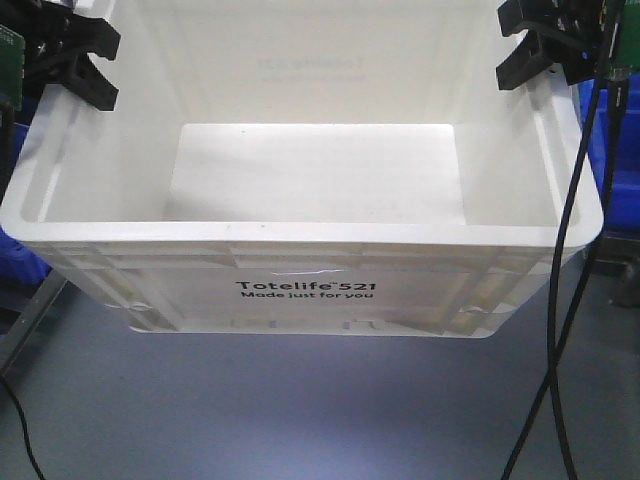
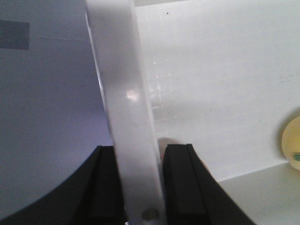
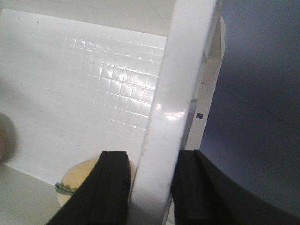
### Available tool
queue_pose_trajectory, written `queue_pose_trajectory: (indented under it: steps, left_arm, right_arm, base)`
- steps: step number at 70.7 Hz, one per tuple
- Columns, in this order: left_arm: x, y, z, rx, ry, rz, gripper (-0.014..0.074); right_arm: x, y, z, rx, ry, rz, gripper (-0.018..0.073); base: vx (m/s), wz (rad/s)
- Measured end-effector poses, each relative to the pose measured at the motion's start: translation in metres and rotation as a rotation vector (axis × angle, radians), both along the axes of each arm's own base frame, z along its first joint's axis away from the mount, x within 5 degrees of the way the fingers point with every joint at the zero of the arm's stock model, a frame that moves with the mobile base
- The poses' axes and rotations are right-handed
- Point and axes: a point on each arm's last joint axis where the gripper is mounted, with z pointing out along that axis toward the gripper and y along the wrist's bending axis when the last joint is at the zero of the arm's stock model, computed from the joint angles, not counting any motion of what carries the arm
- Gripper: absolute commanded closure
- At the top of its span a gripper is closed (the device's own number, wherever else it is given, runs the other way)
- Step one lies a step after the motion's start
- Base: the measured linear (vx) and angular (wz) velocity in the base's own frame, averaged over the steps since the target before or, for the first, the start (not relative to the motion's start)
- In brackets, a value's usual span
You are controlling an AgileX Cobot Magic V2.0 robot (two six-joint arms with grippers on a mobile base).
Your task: Place moving items into box and shelve
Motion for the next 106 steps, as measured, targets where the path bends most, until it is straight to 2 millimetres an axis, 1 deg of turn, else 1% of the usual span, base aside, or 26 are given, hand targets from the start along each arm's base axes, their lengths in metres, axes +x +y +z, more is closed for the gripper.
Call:
queue_pose_trajectory:
  steps: [29,48,70,106]
  left_arm:
    - [0.0000,0.0000,0.0000,0.000,0.000,0.000,0.0613]
    - [0.0008,0.0000,0.0000,0.000,-0.006,0.002,0.0613]
    - [0.0009,0.0000,0.0000,0.000,-0.007,0.002,0.0613]
    - [0.0008,0.0001,0.0000,0.000,-0.006,0.002,0.0613]
  right_arm:
    - [0.0000,-0.0001,0.0000,-0.001,0.000,0.000,0.0571]
    - [0.0000,0.0000,0.0000,0.000,0.000,0.000,0.0571]
    - [0.0000,0.0000,0.0000,0.000,0.000,0.000,0.0571]
    - [0.0000,0.0000,0.0000,0.000,0.000,0.000,0.0571]
  base:
    - [0.34,0.45]
    - [0.20,0.48]
    - [0.01,0.45]
    - [-0.11,0.44]
